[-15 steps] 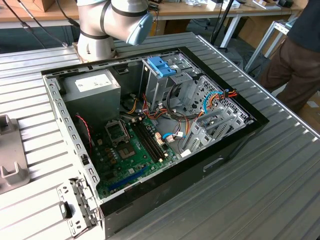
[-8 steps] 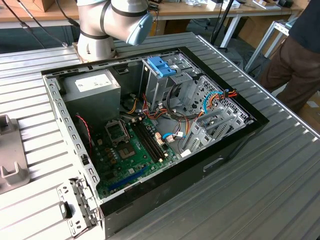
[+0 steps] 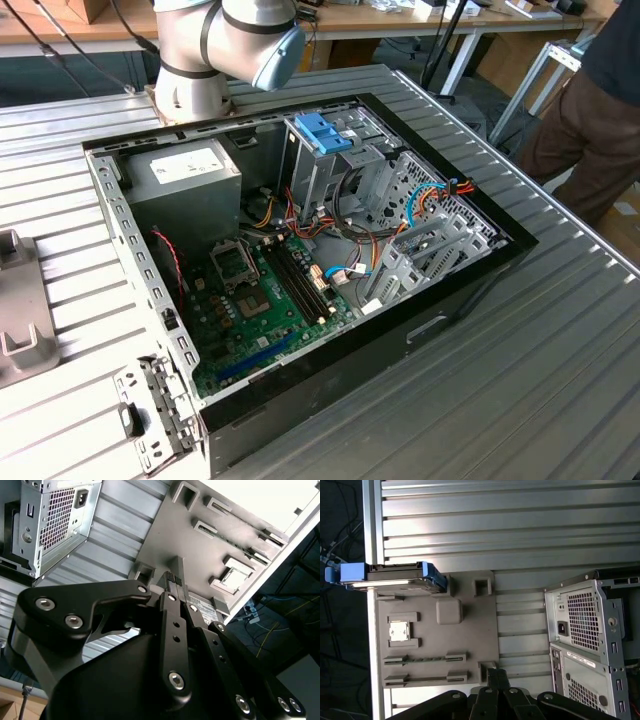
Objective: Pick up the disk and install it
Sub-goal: 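Reach for the disk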
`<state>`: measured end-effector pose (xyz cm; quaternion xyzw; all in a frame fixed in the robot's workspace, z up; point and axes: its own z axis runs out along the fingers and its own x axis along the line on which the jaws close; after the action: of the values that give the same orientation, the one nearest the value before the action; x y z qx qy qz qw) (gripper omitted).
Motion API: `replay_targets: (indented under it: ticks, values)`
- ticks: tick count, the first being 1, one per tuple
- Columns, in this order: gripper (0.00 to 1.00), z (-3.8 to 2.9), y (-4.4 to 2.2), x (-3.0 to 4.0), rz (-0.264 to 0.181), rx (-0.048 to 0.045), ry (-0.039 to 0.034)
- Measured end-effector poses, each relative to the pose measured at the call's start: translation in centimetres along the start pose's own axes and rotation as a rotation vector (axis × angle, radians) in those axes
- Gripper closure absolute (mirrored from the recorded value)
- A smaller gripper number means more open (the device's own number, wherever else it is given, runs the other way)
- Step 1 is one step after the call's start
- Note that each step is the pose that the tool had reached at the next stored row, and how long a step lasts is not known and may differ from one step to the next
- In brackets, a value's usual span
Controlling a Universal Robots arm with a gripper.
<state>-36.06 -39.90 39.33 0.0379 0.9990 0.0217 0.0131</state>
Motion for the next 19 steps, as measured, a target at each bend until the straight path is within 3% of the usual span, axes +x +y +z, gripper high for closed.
replay_targets:
  ticks: [19]
  values:
    - [0.9,-0.02,-0.05,0.73,0.0,0.0001,0.0001]
